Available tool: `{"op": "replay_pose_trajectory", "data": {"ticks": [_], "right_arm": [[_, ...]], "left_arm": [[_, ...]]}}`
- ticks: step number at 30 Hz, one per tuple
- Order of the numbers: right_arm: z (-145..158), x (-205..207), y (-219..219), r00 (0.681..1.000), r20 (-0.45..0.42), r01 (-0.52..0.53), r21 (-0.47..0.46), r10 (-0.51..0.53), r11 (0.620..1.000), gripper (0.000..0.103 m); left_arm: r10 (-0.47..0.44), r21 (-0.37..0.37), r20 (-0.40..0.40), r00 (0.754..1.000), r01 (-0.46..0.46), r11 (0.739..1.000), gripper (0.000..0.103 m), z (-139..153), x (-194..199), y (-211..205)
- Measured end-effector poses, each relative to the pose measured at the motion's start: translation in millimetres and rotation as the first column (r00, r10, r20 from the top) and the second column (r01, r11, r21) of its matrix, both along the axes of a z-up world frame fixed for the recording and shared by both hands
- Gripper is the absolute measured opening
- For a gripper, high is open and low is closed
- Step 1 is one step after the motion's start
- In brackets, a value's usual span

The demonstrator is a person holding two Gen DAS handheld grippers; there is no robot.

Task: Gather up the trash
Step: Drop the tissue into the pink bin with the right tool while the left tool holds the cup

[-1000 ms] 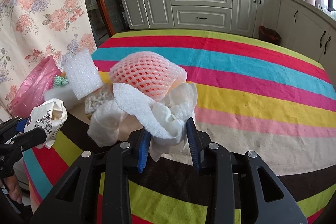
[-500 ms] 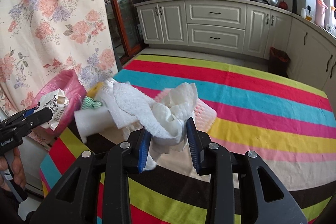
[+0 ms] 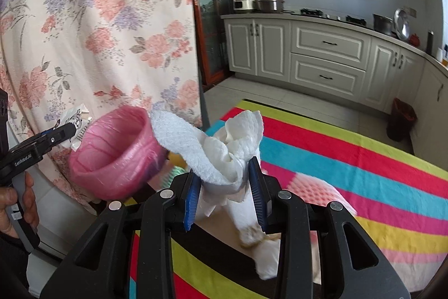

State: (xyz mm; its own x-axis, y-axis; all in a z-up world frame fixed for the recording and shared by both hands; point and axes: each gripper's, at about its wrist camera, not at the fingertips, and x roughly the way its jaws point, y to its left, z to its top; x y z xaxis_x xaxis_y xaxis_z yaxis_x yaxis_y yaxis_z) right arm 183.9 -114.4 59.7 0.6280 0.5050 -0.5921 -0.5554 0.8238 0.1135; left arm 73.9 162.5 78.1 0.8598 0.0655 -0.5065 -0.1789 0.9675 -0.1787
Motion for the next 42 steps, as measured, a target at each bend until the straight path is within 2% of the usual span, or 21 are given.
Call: {"op": "replay_pose_trajectory", "data": {"ticks": [9, 20, 32, 35, 36, 37, 38, 42], "right_arm": [[16, 7, 82, 0.991, 0.006, -0.137, 0.018, 0.137, 0.99, 0.033], [16, 15, 179, 0.96, -0.018, -0.278, 0.008, 0.278, 0.961, 0.033], [0, 32, 235, 0.94, -0.056, -0.34, -0.031, 0.338, 0.94, 0.035], [-2, 36, 242, 0.936, -0.064, -0.349, -0.033, 0.347, 0.936, 0.039], [-3, 38, 243, 0.936, -0.066, -0.348, -0.038, 0.345, 0.937, 0.048], [-3, 39, 244, 0.937, -0.067, -0.347, -0.043, 0.343, 0.937, 0.061], [-3, 40, 244, 0.937, -0.068, -0.345, -0.047, 0.341, 0.937, 0.066], [-4, 42, 239, 0.943, -0.059, -0.33, -0.047, 0.328, 0.943, 0.067]], "left_arm": [[0.093, 0.035, 0.038, 0.995, -0.094, 0.995, 0.055, 15, -7, 46], [0.155, 0.046, 0.038, 0.987, -0.156, 0.987, 0.055, 14, -2, 79], [0.181, 0.049, 0.037, 0.983, -0.183, 0.982, 0.055, 14, 5, 94], [0.183, 0.049, 0.034, 0.983, -0.184, 0.982, 0.055, 12, 10, 95], [0.184, 0.049, 0.032, 0.982, -0.185, 0.982, 0.055, 13, 11, 95], [0.184, 0.048, 0.032, 0.982, -0.186, 0.981, 0.055, 12, 13, 96], [0.185, 0.048, 0.031, 0.982, -0.186, 0.981, 0.056, 12, 14, 96], [0.194, 0.05, 0.016, 0.981, -0.194, 0.98, 0.058, 9, 25, 99]]}}
